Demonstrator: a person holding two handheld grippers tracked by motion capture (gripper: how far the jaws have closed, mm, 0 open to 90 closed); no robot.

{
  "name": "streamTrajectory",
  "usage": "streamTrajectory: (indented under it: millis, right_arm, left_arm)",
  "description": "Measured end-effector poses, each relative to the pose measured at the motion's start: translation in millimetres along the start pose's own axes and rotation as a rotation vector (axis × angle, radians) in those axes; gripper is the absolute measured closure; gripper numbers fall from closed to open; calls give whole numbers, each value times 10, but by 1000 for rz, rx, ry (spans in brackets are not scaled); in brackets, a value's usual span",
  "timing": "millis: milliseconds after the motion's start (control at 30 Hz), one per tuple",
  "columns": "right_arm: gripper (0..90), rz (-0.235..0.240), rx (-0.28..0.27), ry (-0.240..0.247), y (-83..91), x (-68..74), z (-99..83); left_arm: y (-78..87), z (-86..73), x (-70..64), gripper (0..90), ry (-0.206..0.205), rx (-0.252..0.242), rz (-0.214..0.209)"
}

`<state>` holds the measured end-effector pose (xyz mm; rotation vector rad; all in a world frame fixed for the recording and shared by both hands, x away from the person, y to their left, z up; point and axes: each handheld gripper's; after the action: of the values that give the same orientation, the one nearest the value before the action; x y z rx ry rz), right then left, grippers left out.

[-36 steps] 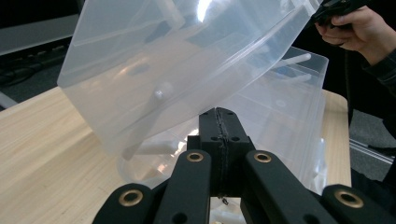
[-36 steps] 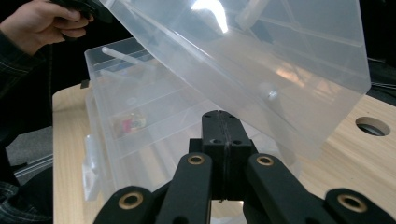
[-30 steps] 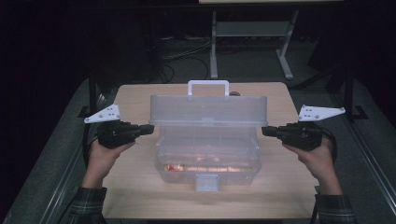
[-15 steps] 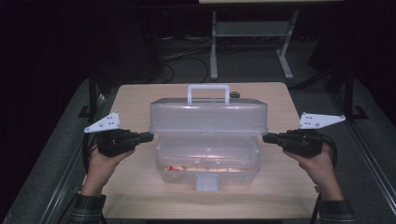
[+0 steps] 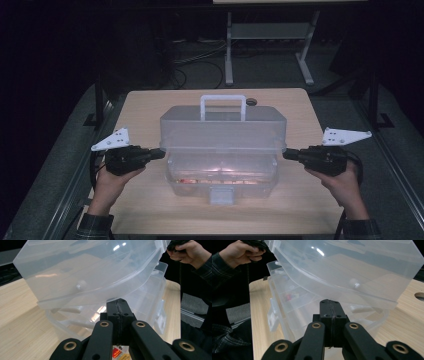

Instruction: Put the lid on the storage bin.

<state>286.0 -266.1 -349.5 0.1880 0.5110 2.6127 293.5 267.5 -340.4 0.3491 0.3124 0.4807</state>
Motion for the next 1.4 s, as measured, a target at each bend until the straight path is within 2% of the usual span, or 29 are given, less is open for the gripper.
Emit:
streamTrajectory:
  millis: [233, 600, 900, 1400]
  right_arm:
    - [895, 2, -3, -3, 10, 29, -59]
    - [895, 13, 5, -2, 21, 101, -129]
    - [894, 16, 31, -5, 6, 148, -206]
    - [889, 17, 62, -5, -13, 230, -338]
  left_arm:
    - [23, -78, -28, 899, 2, -8, -3]
    - [40, -209, -79, 899, 0, 5, 5]
    - [9, -290, -128, 898, -4, 12, -1]
    - [-1, -443, -192, 899, -24, 44, 43]
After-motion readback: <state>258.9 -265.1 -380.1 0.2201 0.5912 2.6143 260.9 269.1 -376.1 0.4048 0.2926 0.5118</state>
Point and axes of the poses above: each handheld gripper's, and its own axes: y roughly backward along the jaws, z roughly out of its top, x roughly to its left, and after that the axes turned 7 degrees about y, right-handed
